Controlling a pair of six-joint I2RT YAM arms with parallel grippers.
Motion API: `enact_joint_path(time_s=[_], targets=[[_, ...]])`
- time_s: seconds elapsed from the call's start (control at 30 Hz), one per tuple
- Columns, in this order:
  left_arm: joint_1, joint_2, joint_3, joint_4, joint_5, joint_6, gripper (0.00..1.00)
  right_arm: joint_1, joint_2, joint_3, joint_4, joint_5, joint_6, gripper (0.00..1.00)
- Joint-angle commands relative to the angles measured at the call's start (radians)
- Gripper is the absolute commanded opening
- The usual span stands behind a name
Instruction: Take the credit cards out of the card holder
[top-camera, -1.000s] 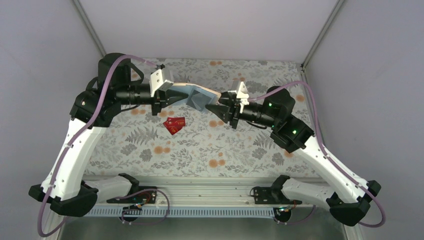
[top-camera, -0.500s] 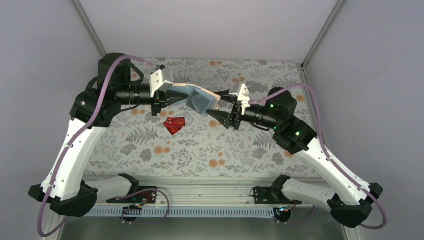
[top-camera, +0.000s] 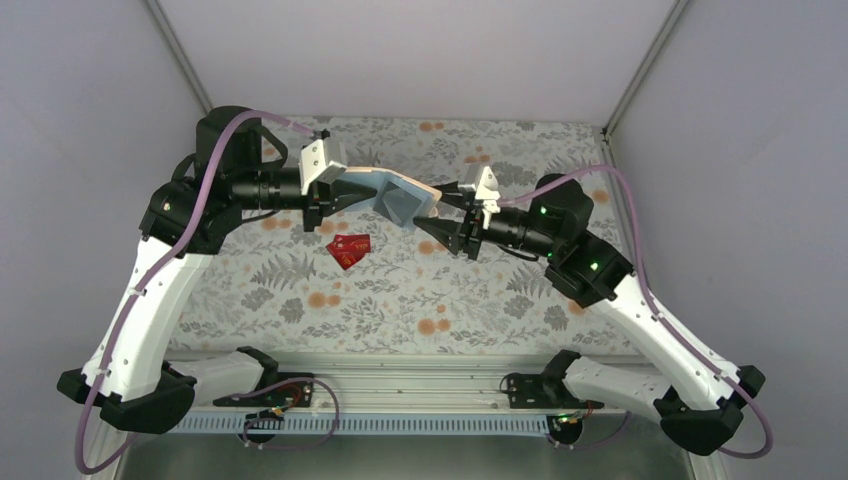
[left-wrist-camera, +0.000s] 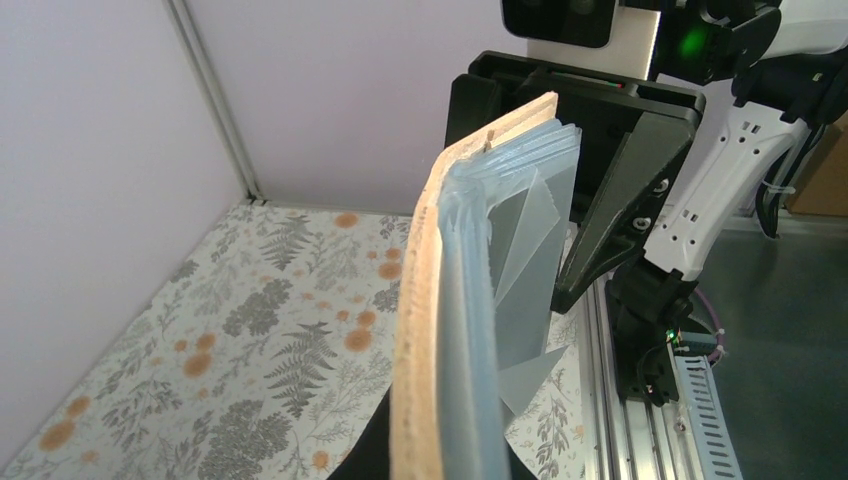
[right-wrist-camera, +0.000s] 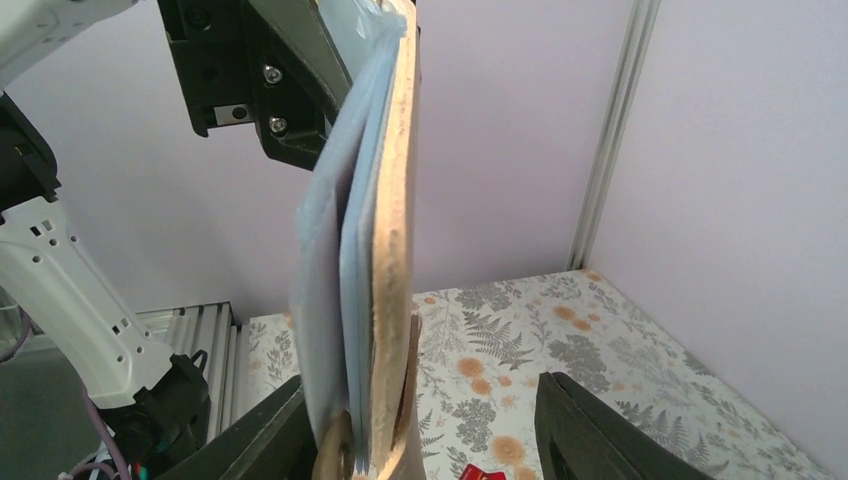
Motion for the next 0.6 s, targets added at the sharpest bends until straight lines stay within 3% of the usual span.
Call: enact_joint_path(time_s=[0.0, 0.33, 0.57], targets=[[-0.003, -0.019, 0.013, 0.003, 0.025, 0.005, 0.02, -0.005, 0.014, 0.042, 0.038, -0.011, 0.020, 0.54], [-0.003, -0.023, 0.009, -0.001, 0.035, 0.008, 0.02, -0.005, 0.045, 0.063, 0.059, 0.084, 0.028, 0.47], [-0.004, -0.023, 0.006, -0.002, 0.042, 0.008, 0.02, -0.005, 0.095, 0.104, 0.061, 0.007, 0.004, 0.47]])
